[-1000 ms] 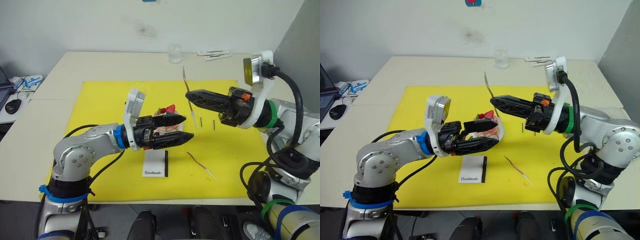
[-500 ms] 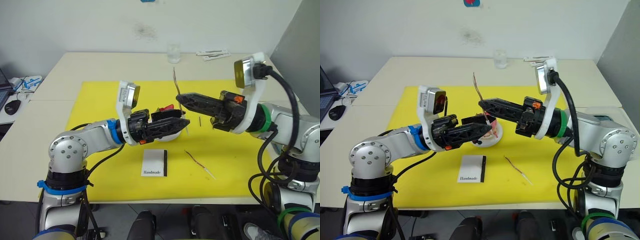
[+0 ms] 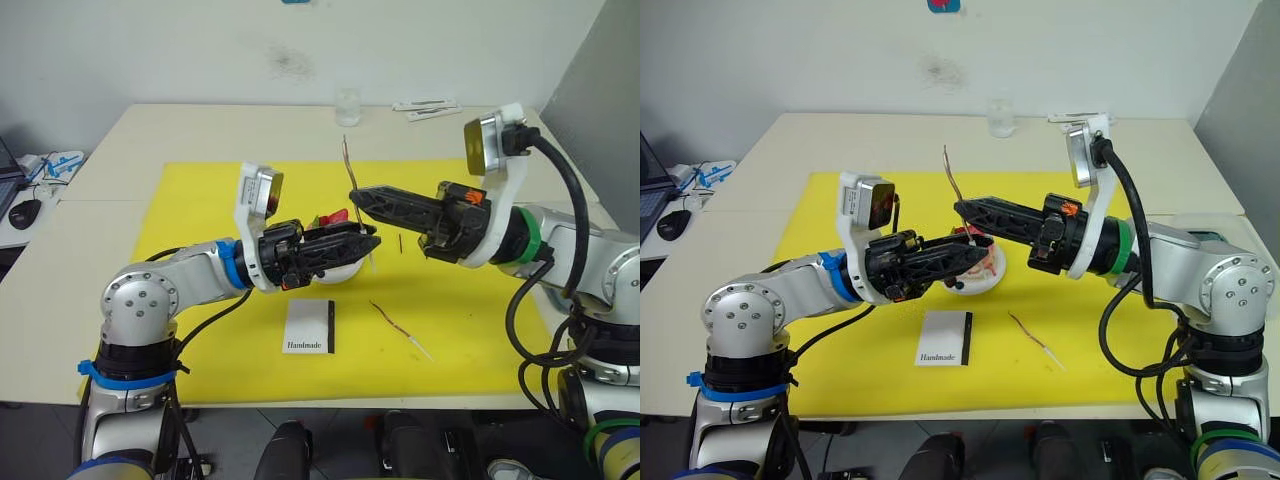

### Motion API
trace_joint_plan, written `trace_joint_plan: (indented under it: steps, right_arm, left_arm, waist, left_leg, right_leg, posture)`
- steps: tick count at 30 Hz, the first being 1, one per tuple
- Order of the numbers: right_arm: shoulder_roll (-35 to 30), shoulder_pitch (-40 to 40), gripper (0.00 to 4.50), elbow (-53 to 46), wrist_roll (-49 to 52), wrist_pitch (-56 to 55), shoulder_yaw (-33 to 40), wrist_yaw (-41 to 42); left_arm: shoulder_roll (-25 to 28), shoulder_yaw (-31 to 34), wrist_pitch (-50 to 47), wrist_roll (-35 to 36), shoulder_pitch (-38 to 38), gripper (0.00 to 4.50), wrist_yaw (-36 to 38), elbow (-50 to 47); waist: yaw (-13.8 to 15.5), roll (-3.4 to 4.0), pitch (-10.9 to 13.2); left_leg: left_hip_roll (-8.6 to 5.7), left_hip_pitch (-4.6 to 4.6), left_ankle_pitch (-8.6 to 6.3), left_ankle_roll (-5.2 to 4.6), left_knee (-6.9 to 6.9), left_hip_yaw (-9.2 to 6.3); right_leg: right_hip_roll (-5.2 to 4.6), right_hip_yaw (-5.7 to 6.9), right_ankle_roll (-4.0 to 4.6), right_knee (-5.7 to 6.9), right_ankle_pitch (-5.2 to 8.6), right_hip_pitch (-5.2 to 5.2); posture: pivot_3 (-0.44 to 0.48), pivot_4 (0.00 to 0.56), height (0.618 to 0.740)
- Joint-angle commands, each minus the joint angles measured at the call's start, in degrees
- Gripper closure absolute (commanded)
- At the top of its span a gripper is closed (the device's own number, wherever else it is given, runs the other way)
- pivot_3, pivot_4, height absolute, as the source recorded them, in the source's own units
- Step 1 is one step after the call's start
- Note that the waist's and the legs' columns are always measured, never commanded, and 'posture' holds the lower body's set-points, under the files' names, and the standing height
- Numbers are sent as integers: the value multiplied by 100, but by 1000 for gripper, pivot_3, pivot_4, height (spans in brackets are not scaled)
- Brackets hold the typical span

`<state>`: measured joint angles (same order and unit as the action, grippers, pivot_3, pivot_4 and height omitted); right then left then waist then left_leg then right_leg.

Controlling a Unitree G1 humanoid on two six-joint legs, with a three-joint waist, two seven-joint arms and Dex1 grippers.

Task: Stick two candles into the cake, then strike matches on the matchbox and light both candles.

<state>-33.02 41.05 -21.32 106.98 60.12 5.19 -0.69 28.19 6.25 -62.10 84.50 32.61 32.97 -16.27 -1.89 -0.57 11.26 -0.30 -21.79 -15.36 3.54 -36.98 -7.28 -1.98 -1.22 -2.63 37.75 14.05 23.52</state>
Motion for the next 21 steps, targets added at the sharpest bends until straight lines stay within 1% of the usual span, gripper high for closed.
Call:
trace_joint_plan:
  steps: [1, 4, 5, 10, 16, 19, 21]
  right_arm:
    - [-100, -10, 4500, -190, 131, -212, -46, 133]
    - [-153, -58, 4500, -210, 107, -261, -96, 198]
    - [-167, -70, 4500, -216, 98, -272, -109, 218]
    - [-280, -92, 4500, -225, 89, -299, -180, 368]
    - [-386, -58, 4500, -162, 265, -293, -235, 547]
    - [-408, -37, 3860, -106, 349, -352, -228, 508]
    - [-406, -8, 3186, -75, 378, -400, -215, 484]
  left_arm:
    - [-86, -17, 85, 146, 81, 3389, -37, -228]
    - [-167, -46, 131, 145, 42, 4370, -87, -286]
    - [-177, -48, 137, 145, 26, 4471, -93, -304]
    - [-136, -18, 148, 104, -38, 4471, -78, -361]
    - [15, -54, 201, -247, -51, 4471, 152, -429]
    - [126, -112, 269, -557, -58, 4500, 337, -499]
    - [204, -164, 305, -721, -87, 4500, 477, -556]
  waist:
    - [1, 0, 0]
    - [3, 0, 0]
    - [3, 0, 0]
    - [4, 0, 0]
    - [4, 0, 0]
    - [4, 0, 0]
    - [4, 0, 0]
  left_leg:
    - [0, 0, 0, 0, 0, 0]
    - [0, -1, 0, 0, 0, 0]
    - [0, -2, 0, 0, 1, -1]
    - [0, -2, 0, 0, 2, 0]
    - [0, -1, 0, 0, 2, 0]
    - [0, -2, 0, 0, 2, 0]
    - [0, -2, 0, 0, 3, 0]
  right_leg:
    - [0, 0, 0, 0, 0, 0]
    - [0, 0, 0, -1, 0, 0]
    - [0, 1, 0, -3, 0, 0]
    - [0, 0, 0, -5, 0, 0]
    - [1, 0, 0, -5, 1, 0]
    - [1, 0, 1, -6, 1, 0]
    - [1, -1, 1, -7, 1, 0]
  posture:
    - [0, 150, 740]
    - [0, 150, 740]
    - [0, 150, 740]
    - [0, 150, 740]
    - [0, 150, 740]
    - [0, 150, 740]
    - [0, 150, 740]
